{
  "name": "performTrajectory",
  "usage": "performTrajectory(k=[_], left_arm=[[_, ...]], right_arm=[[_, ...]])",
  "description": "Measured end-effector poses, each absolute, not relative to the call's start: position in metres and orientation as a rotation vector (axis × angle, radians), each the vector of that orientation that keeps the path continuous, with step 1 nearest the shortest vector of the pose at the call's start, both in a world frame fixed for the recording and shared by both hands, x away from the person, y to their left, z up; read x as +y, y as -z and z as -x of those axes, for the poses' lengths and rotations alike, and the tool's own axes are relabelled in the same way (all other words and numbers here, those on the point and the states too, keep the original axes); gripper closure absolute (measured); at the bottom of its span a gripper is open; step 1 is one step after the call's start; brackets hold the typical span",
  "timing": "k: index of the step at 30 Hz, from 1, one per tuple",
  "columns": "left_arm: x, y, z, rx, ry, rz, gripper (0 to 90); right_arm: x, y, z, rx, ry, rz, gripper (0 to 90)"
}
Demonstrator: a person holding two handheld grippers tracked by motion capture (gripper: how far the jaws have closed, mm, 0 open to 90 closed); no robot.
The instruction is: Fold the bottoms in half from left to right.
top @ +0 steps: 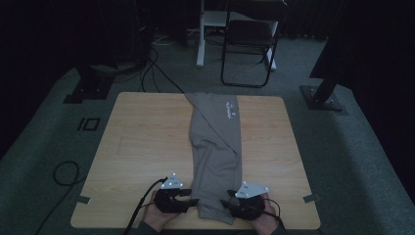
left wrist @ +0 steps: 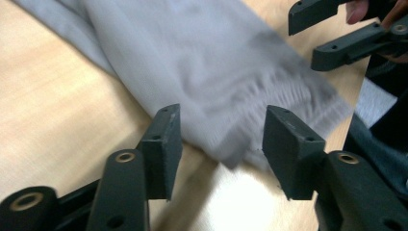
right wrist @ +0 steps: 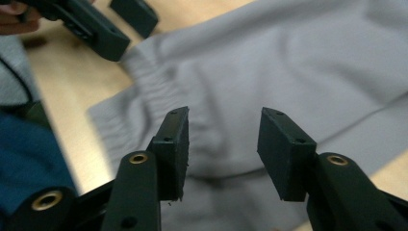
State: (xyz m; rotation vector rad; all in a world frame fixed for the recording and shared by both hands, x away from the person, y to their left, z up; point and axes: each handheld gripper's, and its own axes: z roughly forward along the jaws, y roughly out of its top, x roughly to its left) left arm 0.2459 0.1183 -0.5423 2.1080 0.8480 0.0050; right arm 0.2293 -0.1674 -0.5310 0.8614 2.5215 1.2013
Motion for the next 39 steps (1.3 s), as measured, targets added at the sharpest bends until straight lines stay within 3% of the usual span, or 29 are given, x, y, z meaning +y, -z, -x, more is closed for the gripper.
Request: performTrajectory(k=[4, 8, 17, 22, 26, 39], left_arm=[[0.109, 0.55, -0.242, 0.851, -0.023, -2.154, 44.1], [0.104, 0.55, -0.243, 0.861, -0.095, -2.174, 53.5], [0.093, 0.549, -0.265, 0.862, -0.203, -2.202, 58.0], [0.091, 0.548, -0.279, 0.872, -0.176, -2.195, 66.8], [0.088, 0.542, -0.273, 0.847, -0.177, -2.19, 69.7], [0.078, 0.518, -0.238, 0.738, -0.108, -2.174, 71.2]], right_arm=[[-0.16, 0.542, -0.227, 2.584, -1.165, -0.822, 52.5], [-0.156, 0.55, -0.232, 2.594, -1.091, -0.823, 57.5], [-0.157, 0.55, -0.257, 2.559, -1.069, -0.854, 63.4], [-0.161, 0.549, -0.271, 2.563, -1.11, -0.907, 71.3], [-0.166, 0.547, -0.269, 2.564, -1.128, -0.893, 72.6], [-0.188, 0.526, -0.236, 2.539, -1.218, -0.823, 73.5]])
